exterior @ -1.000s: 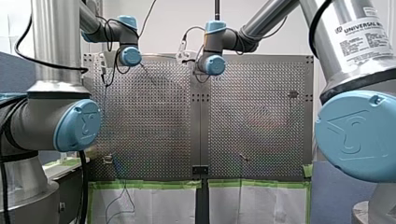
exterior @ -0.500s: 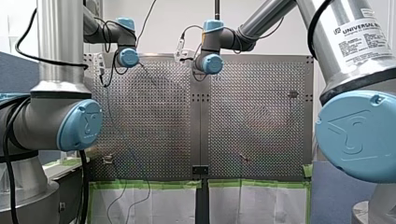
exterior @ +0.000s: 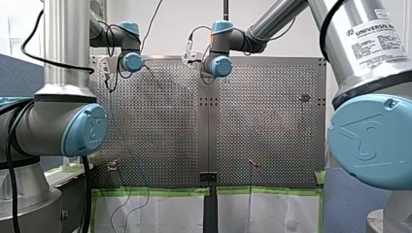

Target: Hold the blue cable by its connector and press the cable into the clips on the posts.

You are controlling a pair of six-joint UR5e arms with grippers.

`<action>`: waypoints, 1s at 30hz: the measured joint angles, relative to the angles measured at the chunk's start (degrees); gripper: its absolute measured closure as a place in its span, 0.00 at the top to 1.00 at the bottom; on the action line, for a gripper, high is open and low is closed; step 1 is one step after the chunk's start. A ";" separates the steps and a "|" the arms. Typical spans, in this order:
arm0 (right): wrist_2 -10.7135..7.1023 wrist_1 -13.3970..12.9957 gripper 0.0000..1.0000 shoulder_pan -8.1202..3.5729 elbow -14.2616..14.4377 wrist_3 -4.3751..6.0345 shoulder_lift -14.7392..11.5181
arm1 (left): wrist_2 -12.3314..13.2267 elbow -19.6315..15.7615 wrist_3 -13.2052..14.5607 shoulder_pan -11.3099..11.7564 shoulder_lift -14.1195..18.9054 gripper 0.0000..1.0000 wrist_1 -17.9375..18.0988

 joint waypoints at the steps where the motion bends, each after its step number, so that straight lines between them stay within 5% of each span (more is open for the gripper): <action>1: 0.00 0.00 0.00 -0.03 0.00 0.00 0.01 | 0.13 0.01 -0.01 0.11 0.00 0.00 0.02; 20: -0.18 -0.17 0.00 -0.70 -0.64 0.00 1.72 | 4.04 4.61 -1.36 2.58 -4.12 0.00 -1.33; 30: 0.04 -0.44 0.00 -2.08 -1.13 0.00 2.14 | 5.66 5.73 -1.93 3.97 -4.30 0.00 -1.34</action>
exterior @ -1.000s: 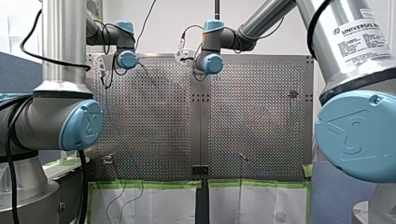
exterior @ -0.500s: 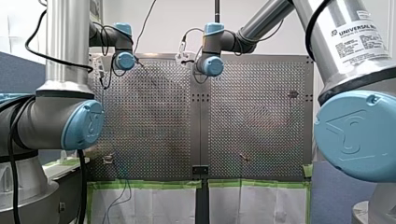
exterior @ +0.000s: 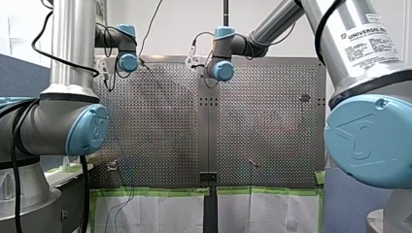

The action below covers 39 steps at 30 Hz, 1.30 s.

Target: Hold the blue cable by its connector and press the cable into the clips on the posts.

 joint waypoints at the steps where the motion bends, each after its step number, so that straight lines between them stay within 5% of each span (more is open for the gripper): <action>1: 0.01 -0.07 0.00 -0.18 -0.03 0.00 0.03 | 0.17 0.01 -0.03 0.14 0.00 0.00 0.05; 16: -1.34 -0.37 0.00 -2.54 -2.06 0.03 0.87 | 4.12 2.22 -0.88 2.31 -2.55 0.00 -0.63; 23: -2.76 -0.26 0.00 -2.85 -3.58 0.29 3.39 | 6.29 3.90 -2.32 3.10 -3.67 0.00 -0.54; 39: -3.62 2.14 0.00 -4.05 -11.47 1.46 9.10 | 8.71 4.08 -4.45 4.04 -4.74 0.00 -0.37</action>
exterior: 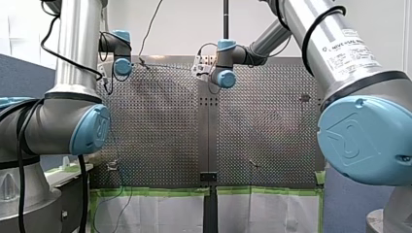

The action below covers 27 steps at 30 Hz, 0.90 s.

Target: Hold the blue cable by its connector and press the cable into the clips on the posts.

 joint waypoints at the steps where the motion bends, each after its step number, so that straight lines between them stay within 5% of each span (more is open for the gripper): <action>1: -0.05 0.02 0.00 -0.17 -0.30 0.05 0.12 | 0.10 0.00 -0.07 0.06 0.00 0.00 0.02; 15: -0.94 0.13 0.00 -1.41 -1.20 0.47 0.49 | 2.13 -0.05 -2.13 0.58 -0.07 0.05 0.17; 16: -0.97 0.16 0.00 -1.41 -1.22 0.47 0.49 | 2.46 -0.06 -2.40 0.61 -0.08 0.31 0.18; 17: -0.98 0.19 0.00 -1.42 -1.22 0.47 0.49 | 2.88 -0.05 -2.77 0.65 -0.06 0.44 0.28; 18: -0.99 0.23 0.00 -1.42 -1.21 0.47 0.49 | 3.23 -0.05 -3.08 0.68 -0.04 0.44 0.38; 20: -1.00 0.30 0.00 -1.43 -1.23 0.48 0.49 | 3.95 -0.08 -3.84 0.76 -0.03 0.76 0.55; 21: -1.00 0.33 0.00 -1.43 -1.23 0.47 0.50 | 4.05 -0.07 -4.06 0.79 -0.03 0.76 0.55; 23: -1.01 0.42 0.00 -1.43 -1.24 0.48 0.49 | 3.75 -0.07 -4.36 0.82 -0.03 1.00 0.37; 27: -1.01 0.76 0.00 -1.43 -1.30 0.47 0.48 | 2.22 -0.06 -4.36 0.89 -0.02 1.00 -0.79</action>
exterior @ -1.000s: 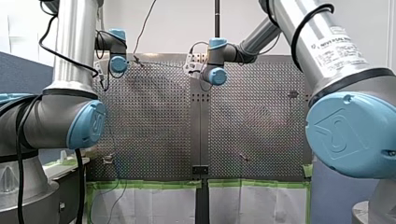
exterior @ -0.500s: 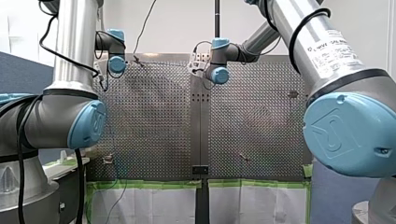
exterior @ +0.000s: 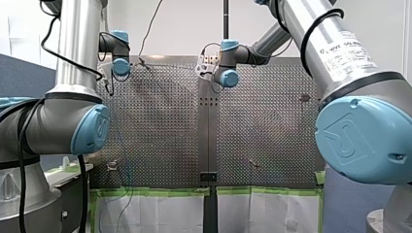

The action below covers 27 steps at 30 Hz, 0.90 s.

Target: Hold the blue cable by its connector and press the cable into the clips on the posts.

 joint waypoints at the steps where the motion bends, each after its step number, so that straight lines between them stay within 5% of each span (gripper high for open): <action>1: 0.00 0.09 0.00 0.00 -0.02 0.00 -0.01 | -0.43 0.01 -0.03 0.02 0.00 1.00 -0.36; 7: 0.00 0.39 0.00 0.00 -0.02 0.00 -0.03 | -1.43 0.03 -0.87 0.37 0.00 1.00 -3.39; 16: 0.00 0.57 0.00 0.00 -0.04 0.00 -0.02 | 3.14 -0.60 -1.44 0.43 0.86 1.00 -8.65; 27: 0.00 0.80 0.00 0.00 -0.05 0.00 -0.05 | 8.42 -5.21 -2.59 0.36 6.34 1.00 -14.93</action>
